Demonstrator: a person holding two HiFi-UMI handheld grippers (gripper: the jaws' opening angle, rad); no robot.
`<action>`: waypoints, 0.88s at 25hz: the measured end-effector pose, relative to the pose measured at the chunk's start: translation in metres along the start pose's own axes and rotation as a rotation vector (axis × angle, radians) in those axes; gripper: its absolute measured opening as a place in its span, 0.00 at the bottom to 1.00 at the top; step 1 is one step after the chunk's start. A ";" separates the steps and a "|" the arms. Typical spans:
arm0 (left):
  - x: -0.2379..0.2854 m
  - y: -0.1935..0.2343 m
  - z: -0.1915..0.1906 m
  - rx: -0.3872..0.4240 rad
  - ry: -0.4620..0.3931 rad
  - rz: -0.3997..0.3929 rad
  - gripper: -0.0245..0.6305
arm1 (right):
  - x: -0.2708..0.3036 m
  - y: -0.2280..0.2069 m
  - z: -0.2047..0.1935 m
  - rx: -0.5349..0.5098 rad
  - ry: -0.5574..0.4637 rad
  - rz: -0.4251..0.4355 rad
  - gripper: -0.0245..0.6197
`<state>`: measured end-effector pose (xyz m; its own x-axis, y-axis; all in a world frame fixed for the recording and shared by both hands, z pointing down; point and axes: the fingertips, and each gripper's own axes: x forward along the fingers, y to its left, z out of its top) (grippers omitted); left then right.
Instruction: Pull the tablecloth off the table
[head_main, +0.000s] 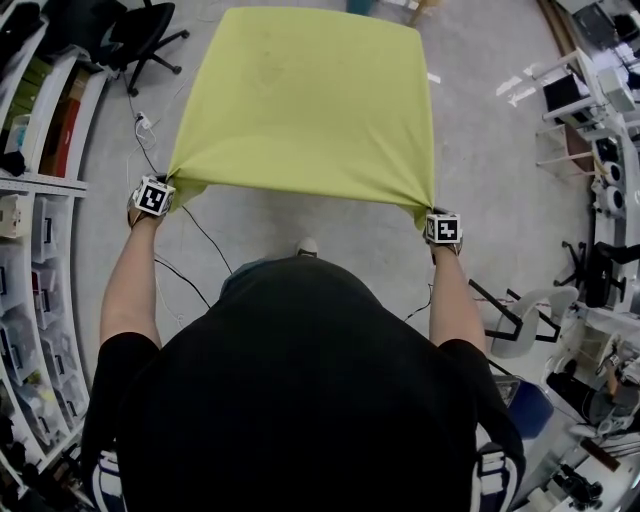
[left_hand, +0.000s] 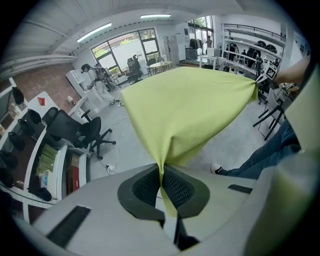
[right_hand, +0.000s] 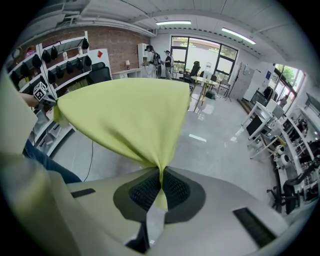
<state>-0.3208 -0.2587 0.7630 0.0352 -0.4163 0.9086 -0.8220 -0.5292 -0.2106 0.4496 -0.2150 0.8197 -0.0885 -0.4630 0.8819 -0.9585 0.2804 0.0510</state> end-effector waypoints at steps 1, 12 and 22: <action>-0.003 0.000 -0.006 0.000 -0.001 -0.001 0.07 | -0.005 0.004 -0.004 0.006 -0.001 -0.005 0.07; -0.050 -0.014 -0.104 0.020 -0.030 -0.032 0.07 | -0.075 0.078 -0.069 0.058 -0.005 -0.078 0.07; -0.098 -0.029 -0.215 0.077 -0.058 -0.060 0.07 | -0.145 0.162 -0.159 0.104 -0.014 -0.113 0.07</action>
<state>-0.4229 -0.0436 0.7579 0.1182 -0.4233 0.8983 -0.7714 -0.6087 -0.1853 0.3501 0.0307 0.7748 0.0179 -0.4988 0.8665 -0.9855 0.1375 0.0995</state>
